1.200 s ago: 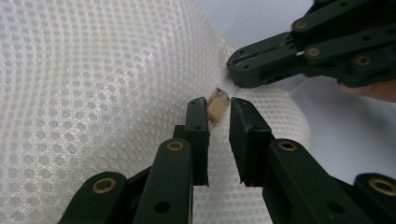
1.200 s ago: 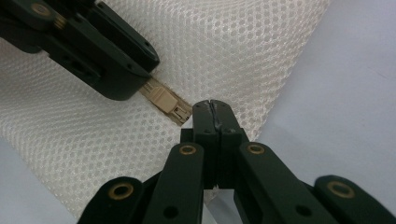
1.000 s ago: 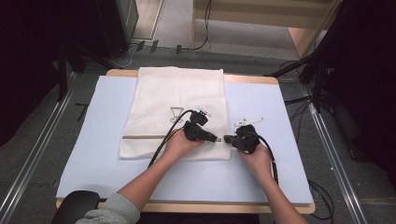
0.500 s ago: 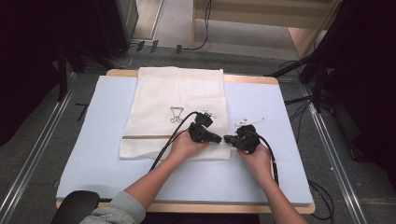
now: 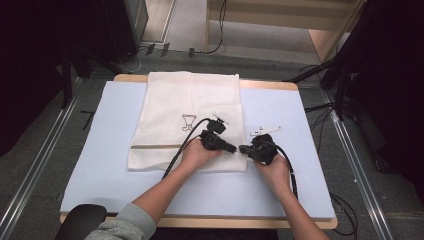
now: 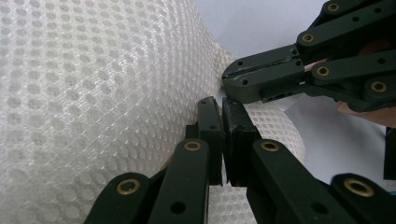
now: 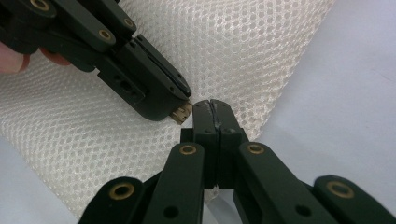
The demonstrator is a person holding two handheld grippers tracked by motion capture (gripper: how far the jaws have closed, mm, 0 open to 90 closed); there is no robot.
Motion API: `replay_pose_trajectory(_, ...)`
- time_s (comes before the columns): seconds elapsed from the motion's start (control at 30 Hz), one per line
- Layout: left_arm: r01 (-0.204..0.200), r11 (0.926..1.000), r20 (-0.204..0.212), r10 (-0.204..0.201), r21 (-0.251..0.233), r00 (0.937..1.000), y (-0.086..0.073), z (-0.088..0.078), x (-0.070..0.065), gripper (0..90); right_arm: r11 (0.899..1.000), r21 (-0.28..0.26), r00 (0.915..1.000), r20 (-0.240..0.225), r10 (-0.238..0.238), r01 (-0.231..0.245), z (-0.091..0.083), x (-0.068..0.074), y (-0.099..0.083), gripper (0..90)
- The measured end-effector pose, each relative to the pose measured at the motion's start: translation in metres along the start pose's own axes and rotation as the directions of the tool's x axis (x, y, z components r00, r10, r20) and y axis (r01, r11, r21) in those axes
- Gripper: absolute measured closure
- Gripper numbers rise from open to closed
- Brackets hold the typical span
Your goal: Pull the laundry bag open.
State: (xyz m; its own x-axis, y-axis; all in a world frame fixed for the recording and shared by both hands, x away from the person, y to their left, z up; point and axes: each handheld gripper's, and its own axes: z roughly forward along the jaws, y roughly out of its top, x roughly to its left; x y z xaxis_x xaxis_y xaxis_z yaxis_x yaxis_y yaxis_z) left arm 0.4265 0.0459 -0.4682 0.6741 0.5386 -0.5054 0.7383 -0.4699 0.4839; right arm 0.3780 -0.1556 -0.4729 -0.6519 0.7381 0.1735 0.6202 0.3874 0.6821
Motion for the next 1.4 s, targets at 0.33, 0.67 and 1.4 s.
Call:
replay_pose_trajectory(0.33,0.021,0.9997,0.01,-0.021,0.011,0.9997,-0.001,-0.002,0.003,88.7,1.0,-0.001,0.9997,-0.013,0.023,-0.023,0.001,0.0,0.0,90.0)
replay_pose_trajectory(0.67,0.03,0.9995,0.003,-0.03,0.007,0.9995,0.0,-0.001,0.003,88.6,0.999,-0.018,0.9993,-0.021,0.031,-0.031,0.008,-0.002,0.005,90.0)
replay_pose_trajectory(1.4,0.032,0.9995,-0.004,-0.032,0.006,0.9995,-0.018,-0.042,0.019,88.7,0.999,-0.036,0.9999,-0.01,-0.004,0.004,0.007,0.0,0.001,90.0)
